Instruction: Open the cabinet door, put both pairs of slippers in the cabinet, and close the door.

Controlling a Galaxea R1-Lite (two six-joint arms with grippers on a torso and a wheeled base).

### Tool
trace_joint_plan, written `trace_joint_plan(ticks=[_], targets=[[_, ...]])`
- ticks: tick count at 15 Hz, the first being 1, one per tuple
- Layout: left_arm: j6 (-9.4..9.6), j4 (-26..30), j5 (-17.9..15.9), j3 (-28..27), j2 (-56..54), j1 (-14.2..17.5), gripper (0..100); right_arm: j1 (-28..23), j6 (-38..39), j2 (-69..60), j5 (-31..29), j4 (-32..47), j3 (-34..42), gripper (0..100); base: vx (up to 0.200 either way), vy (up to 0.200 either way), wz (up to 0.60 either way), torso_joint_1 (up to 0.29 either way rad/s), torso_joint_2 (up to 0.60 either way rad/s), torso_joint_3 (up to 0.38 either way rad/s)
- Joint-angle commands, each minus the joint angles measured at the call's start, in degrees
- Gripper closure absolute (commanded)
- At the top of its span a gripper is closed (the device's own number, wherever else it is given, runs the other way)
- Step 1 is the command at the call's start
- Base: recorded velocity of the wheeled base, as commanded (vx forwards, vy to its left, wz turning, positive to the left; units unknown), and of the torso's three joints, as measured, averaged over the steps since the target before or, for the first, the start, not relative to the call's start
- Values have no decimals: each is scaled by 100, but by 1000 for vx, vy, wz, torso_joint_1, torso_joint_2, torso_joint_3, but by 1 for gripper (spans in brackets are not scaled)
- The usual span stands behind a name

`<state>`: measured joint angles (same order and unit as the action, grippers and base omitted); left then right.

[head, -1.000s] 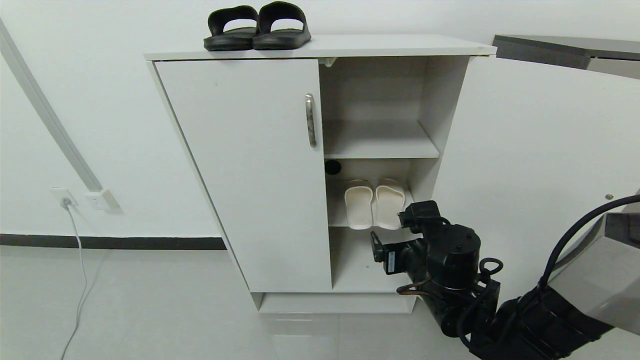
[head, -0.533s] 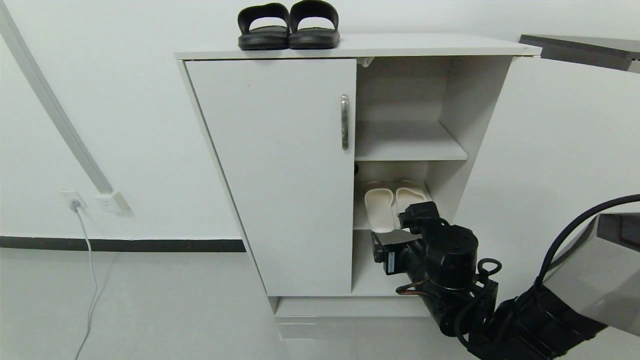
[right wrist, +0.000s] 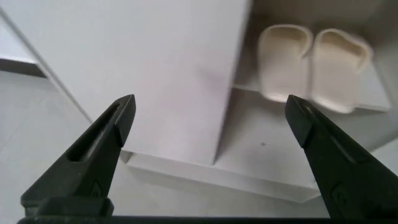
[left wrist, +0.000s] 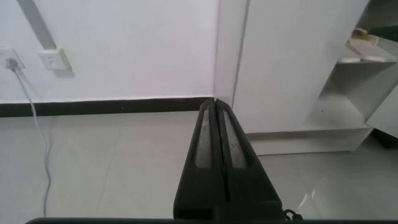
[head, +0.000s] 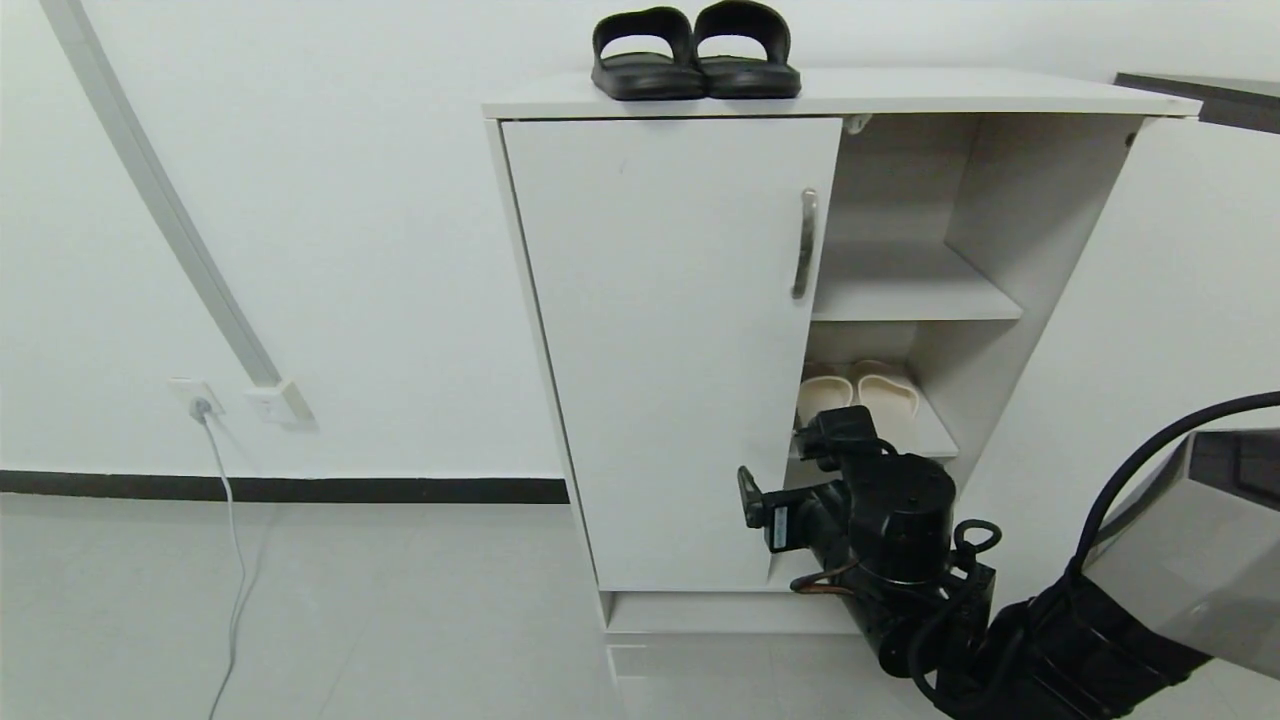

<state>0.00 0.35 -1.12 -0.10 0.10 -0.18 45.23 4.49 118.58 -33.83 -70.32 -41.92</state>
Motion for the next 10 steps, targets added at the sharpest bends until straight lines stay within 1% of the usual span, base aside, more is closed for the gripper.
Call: trace_joint_plan(ticks=[1,2,10], targets=[[0,0,-2,1,-1,1,100,-5,-9,25,-1,0,18,0,0,200,0,-2,2,7],[-9,0,7,1,8,1,100,-5,-9,16,-1,0,44,0,0,200,0,2,2,2],[-9,0,7,1,8,1,100,-119,-115,-19,113,-325,220,0,0,0,0,0,0,0]])
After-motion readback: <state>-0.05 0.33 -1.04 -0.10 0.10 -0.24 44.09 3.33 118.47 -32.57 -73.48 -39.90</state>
